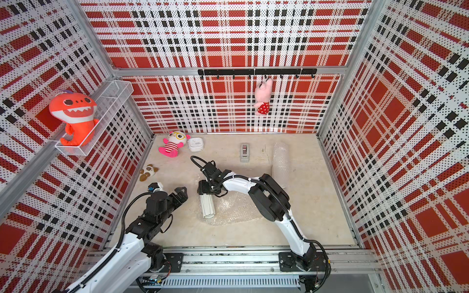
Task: Wrap vases in bubble wrap
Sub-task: Place the vase in bubble wrap.
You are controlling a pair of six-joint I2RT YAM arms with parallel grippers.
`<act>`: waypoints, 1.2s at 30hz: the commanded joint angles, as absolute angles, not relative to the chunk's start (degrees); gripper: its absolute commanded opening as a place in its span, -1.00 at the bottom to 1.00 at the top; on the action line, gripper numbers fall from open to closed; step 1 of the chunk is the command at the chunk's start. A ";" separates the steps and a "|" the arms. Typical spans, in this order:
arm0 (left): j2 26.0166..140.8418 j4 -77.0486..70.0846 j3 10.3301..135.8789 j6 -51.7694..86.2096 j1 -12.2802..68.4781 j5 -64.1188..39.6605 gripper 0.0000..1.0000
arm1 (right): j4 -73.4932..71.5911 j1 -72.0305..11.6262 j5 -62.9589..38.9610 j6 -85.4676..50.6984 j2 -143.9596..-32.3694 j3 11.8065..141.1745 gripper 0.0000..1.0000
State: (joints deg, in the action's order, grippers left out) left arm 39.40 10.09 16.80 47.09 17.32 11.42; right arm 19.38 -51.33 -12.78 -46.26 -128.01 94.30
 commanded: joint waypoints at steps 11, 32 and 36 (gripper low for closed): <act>39.65 10.43 17.49 46.23 16.22 10.14 0.96 | 17.62 -52.82 -7.23 -45.36 -115.49 86.62 0.99; 42.00 6.60 15.16 47.57 16.30 5.11 0.97 | 20.08 -56.98 -3.52 -43.24 -120.17 84.61 0.59; 43.02 5.49 14.77 48.06 16.26 4.36 0.96 | 19.56 -57.21 -4.26 -43.12 -122.26 86.91 0.51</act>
